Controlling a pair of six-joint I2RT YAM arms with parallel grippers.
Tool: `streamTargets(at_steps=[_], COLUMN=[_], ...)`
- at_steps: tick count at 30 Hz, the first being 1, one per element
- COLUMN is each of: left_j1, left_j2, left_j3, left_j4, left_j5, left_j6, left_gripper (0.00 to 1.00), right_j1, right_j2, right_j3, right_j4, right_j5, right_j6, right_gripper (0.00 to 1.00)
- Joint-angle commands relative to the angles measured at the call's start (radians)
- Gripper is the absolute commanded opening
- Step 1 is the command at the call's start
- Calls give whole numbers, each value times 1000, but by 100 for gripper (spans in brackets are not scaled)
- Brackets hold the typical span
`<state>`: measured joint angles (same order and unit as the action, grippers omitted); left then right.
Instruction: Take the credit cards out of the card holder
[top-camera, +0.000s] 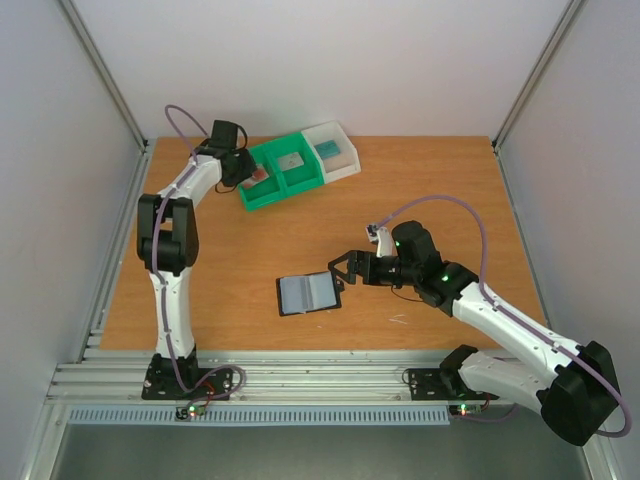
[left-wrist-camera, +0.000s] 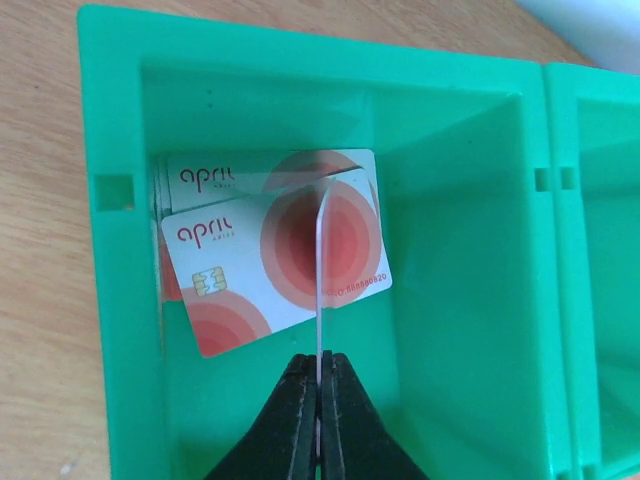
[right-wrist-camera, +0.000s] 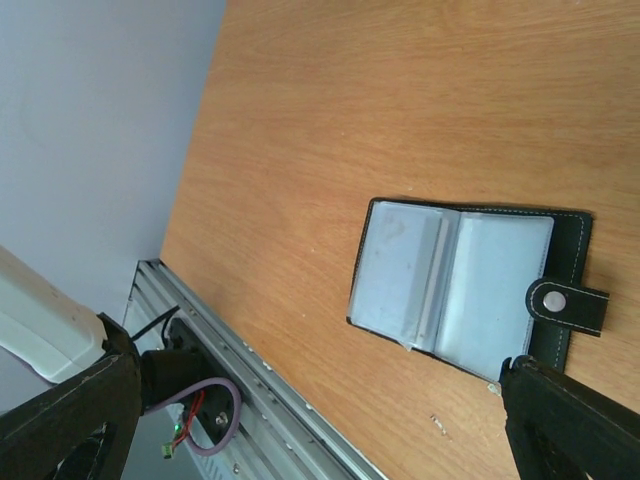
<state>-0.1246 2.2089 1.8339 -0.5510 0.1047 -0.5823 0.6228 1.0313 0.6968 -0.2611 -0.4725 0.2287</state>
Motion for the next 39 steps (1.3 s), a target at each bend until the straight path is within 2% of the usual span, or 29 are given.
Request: streamTargets(at_steps=[1,8,28,39], left_j1=[5,6,6,6], left_j2=[41,68,75,-5], left_j3=[44,67,130,149], left_j4=[52,51,-17,-70], left_j5=[7,-16,-46,-48], left_j6=[24,34,56,79], left_gripper=[2,10,23,40], right_j1=[-2,-2,-2,-1], right_j2=[5,29,13,5], right_j3=[32,39,44,66], right_j4=[-7,-8,-43,-87], right_j5=[27,32,55,56], right_j6=[-17,-20,-29,-33], right_gripper=[98,99,98,99])
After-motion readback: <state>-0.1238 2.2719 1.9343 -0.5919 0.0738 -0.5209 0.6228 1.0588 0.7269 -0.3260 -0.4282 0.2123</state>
